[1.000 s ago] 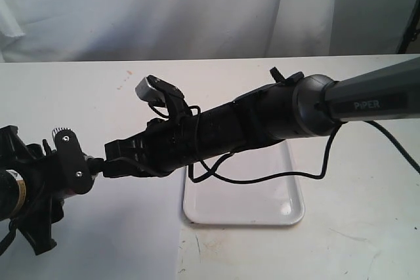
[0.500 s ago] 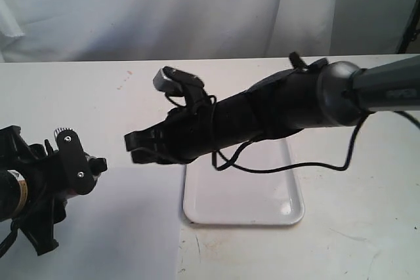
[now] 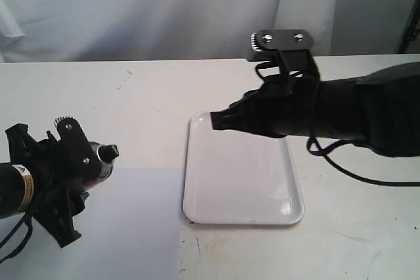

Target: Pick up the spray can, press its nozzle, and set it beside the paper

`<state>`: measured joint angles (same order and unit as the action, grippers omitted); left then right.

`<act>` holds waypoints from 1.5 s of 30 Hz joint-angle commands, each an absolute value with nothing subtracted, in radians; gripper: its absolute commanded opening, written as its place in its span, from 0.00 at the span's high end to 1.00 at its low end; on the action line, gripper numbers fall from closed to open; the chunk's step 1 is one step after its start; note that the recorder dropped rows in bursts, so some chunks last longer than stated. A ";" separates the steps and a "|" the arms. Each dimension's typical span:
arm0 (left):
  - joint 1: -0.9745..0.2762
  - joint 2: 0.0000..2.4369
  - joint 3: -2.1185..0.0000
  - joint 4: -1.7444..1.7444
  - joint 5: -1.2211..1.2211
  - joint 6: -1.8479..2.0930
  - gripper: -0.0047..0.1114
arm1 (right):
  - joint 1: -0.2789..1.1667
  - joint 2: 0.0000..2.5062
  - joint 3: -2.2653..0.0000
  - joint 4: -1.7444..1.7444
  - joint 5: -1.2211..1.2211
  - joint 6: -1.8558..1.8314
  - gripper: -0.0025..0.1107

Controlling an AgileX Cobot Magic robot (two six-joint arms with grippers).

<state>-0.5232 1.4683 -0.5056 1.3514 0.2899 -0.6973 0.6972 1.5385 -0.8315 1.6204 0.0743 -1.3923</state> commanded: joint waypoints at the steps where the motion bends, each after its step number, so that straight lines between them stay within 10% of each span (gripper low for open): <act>1: -0.527 1.419 -0.537 1.363 0.222 -0.824 0.96 | 0.690 1.372 -0.751 1.661 -0.049 -1.454 0.98; 22: -0.460 1.396 -0.713 1.200 -0.437 -1.034 0.96 | 0.697 0.812 -0.309 1.690 -0.139 -1.384 0.98; 45: -0.418 1.861 -0.972 1.166 -0.903 -0.930 0.96 | 0.697 0.761 -0.323 1.483 -0.452 -1.364 0.98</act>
